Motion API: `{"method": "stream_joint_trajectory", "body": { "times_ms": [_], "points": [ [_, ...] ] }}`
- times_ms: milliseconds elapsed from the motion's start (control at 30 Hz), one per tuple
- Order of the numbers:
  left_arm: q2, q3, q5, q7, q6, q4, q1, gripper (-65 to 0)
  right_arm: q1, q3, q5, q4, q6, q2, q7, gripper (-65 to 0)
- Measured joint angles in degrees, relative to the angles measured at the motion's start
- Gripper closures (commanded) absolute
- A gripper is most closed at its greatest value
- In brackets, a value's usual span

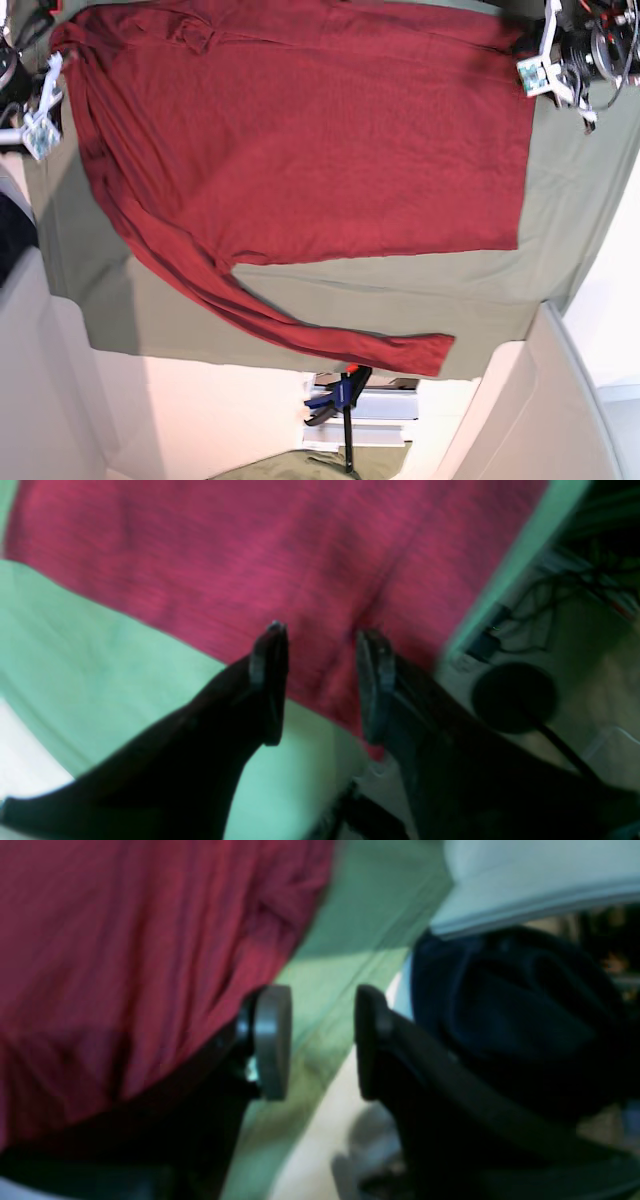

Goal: Fold the T-shirt properly
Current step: 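Pull the shirt further toward the robot with both grippers, then move the right gripper along the shirt side to the sleeve seam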

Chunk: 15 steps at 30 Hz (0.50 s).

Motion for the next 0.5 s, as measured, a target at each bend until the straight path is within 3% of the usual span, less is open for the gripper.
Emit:
{"method": "stream_joint_trajectory", "body": {
  "times_ms": [133,267,333,400,500],
  "points": [
    [-0.07,0.00,-3.21,0.00,-0.02,-0.37,-1.14,-25.8,11.13,0.07,5.57,-13.25,0.11,-9.51,0.15,-22.0],
    [0.00,0.02,-3.39,0.04,-0.04,-0.94,-1.01,-25.8,21.33,0.17,7.37,-28.61,-0.04,-18.99,1.86,-29.0],
    [-0.07,0.00,-3.50,0.00,-0.02,-0.92,-1.01,-25.8,26.08,0.24,6.84,-33.88,-0.11,-22.62,1.20,-29.1],
    [-0.07,0.02,-3.50,0.24,-0.04,-0.92,-0.98,-25.8,29.73,0.50,4.48,-34.88,0.04,-24.35,-1.66,-29.1],
    [-0.09,0.00,-3.48,1.09,-0.02,-0.92,-0.96,-25.8,32.00,1.05,3.06,-34.49,0.09,-24.02,-1.88,-29.0]
  ]
}}
